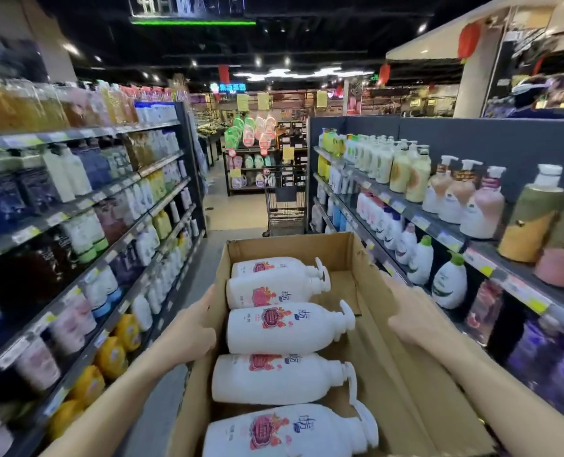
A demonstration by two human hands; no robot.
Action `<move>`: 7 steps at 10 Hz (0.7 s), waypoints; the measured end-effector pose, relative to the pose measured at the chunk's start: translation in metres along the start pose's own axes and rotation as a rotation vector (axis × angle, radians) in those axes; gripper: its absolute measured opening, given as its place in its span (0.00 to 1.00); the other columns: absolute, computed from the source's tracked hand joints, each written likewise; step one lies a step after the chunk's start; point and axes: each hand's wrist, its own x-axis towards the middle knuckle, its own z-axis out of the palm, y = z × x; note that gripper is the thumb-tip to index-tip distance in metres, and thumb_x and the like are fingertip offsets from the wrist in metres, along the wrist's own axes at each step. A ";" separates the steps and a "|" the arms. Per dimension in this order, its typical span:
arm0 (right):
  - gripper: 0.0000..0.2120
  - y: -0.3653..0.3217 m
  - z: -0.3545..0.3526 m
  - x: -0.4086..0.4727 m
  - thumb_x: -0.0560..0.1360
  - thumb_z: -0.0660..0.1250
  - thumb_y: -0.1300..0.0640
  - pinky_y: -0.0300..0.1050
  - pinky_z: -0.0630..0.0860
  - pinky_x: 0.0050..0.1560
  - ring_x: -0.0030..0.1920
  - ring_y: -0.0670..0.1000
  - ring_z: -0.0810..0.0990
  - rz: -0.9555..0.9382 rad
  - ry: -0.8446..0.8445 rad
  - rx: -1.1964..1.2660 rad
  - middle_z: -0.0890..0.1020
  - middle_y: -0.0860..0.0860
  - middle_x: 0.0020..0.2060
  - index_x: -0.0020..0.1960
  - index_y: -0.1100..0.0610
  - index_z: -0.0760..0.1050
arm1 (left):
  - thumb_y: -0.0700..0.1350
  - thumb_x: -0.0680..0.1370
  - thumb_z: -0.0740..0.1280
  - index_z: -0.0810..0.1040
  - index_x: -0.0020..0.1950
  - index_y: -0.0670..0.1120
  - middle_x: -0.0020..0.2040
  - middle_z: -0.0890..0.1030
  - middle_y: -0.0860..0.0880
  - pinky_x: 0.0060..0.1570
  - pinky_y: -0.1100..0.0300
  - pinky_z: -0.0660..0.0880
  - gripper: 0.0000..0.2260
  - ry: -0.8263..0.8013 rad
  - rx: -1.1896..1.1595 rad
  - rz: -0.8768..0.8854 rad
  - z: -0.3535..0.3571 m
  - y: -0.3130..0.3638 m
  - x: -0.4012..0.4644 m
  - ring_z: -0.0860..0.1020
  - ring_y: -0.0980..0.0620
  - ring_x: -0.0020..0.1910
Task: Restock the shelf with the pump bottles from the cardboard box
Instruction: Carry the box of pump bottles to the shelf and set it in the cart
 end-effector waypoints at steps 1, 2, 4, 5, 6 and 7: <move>0.39 0.024 0.020 0.110 0.67 0.58 0.68 0.44 0.58 0.22 0.23 0.53 0.67 -0.037 0.034 0.031 0.71 0.55 0.28 0.75 0.46 0.58 | 0.31 0.73 0.65 0.41 0.78 0.45 0.66 0.70 0.48 0.37 0.65 0.79 0.43 0.165 -0.218 -0.165 -0.002 0.009 0.113 0.77 0.62 0.34; 0.40 0.038 0.030 0.204 0.68 0.58 0.69 0.40 0.57 0.20 0.25 0.51 0.66 -0.072 0.061 0.064 0.71 0.53 0.29 0.77 0.45 0.56 | 0.34 0.71 0.63 0.43 0.77 0.61 0.67 0.72 0.47 0.42 0.56 0.80 0.45 0.134 0.104 -0.052 -0.022 -0.001 0.214 0.78 0.50 0.51; 0.40 0.060 0.053 0.389 0.67 0.59 0.68 0.37 0.53 0.23 0.26 0.50 0.67 -0.093 0.052 0.110 0.71 0.51 0.29 0.76 0.45 0.59 | 0.35 0.69 0.63 0.45 0.78 0.60 0.74 0.67 0.46 0.50 0.52 0.80 0.44 0.125 0.225 0.001 -0.045 0.008 0.397 0.74 0.50 0.57; 0.40 0.070 0.076 0.482 0.66 0.59 0.68 0.42 0.53 0.23 0.27 0.54 0.66 -0.081 0.058 0.047 0.72 0.57 0.29 0.76 0.48 0.59 | 0.34 0.70 0.63 0.45 0.78 0.60 0.71 0.71 0.45 0.46 0.56 0.78 0.44 0.140 0.266 0.029 -0.054 0.003 0.497 0.75 0.47 0.57; 0.39 0.075 0.099 0.577 0.66 0.60 0.69 0.43 0.55 0.25 0.27 0.52 0.65 -0.093 0.069 0.080 0.73 0.54 0.30 0.76 0.50 0.61 | 0.34 0.70 0.63 0.45 0.78 0.60 0.71 0.71 0.45 0.50 0.58 0.76 0.44 0.152 0.274 0.041 -0.068 0.000 0.601 0.73 0.44 0.64; 0.36 0.082 0.116 0.674 0.67 0.60 0.68 0.41 0.57 0.26 0.29 0.52 0.67 -0.079 0.062 0.090 0.71 0.50 0.31 0.74 0.50 0.64 | 0.34 0.71 0.62 0.44 0.78 0.58 0.73 0.68 0.44 0.57 0.56 0.73 0.44 0.132 0.250 0.024 -0.085 0.004 0.696 0.71 0.43 0.66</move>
